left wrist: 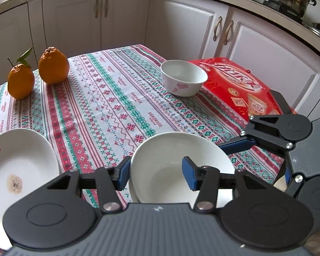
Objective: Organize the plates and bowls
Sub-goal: 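Open the left tool to release the bowl on the stack, then move the left tool to the pink-print white bowl and grasp its rim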
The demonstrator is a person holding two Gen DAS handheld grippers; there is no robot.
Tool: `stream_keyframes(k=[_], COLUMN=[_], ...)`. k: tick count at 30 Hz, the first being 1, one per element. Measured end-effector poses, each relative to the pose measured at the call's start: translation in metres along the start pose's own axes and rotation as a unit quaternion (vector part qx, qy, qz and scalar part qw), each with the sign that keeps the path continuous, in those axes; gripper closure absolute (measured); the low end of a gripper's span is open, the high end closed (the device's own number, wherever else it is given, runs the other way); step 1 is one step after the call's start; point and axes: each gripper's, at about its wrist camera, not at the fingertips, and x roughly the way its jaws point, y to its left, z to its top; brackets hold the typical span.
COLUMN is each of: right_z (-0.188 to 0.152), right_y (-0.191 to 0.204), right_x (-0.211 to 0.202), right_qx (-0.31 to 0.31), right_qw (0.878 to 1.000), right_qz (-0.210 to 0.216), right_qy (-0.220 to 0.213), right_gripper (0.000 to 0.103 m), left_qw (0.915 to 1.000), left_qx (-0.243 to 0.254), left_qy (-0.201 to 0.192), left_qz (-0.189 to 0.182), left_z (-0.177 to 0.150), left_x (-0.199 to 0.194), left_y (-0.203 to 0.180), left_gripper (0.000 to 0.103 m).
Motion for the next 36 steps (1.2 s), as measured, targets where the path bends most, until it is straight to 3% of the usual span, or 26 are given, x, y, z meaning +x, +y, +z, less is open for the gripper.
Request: stream_keyframes(k=[4,12,17,22,29,36], right_z=[0.001,-0.002,-0.004,-0.005,-0.015,-0.024], right_y=[0.0,-0.005,-0.016,-0.029,-0.056,-0.084], right_x=[-0.004,-0.017,-0.033,-0.049,-0.057,-0.047], right_qx=[0.004,0.018,0.037,0.037,0.052,0.07], right_qw=[1.0,1.0,0.998,0.997,0.991,0.983], right_qz=[0.002,0.003,0.001,-0.024,-0.092,-0.151], right_qy=[-0.013,-0.025,-0.042,-0.067,-0.082,-0.08], right_gripper=[0.0,0.0,0.0,0.0,0.0,0.0], left_qw=[1.0,0.9995,0.9989,0.9979,0.9958,0.994], left_qx=[0.0,0.006,0.018,0.034,0.069,0.1], left_qy=[-0.003,-0.028,-0.039,-0.045,-0.046,-0.04], left_qz=[0.0,0.011,0.019,0.032,0.037,0.019], left_z=[-0.002,0.001,0.008,0.021,0.047,0.083], left_x=[-0.002,-0.018,-0.026,-0.027,-0.014,0.017], left_y=[0.001,0.002,0.0,-0.004,-0.016,-0.031], left_gripper=[0.048,0.02,0.01,0.009,0.009,0.008])
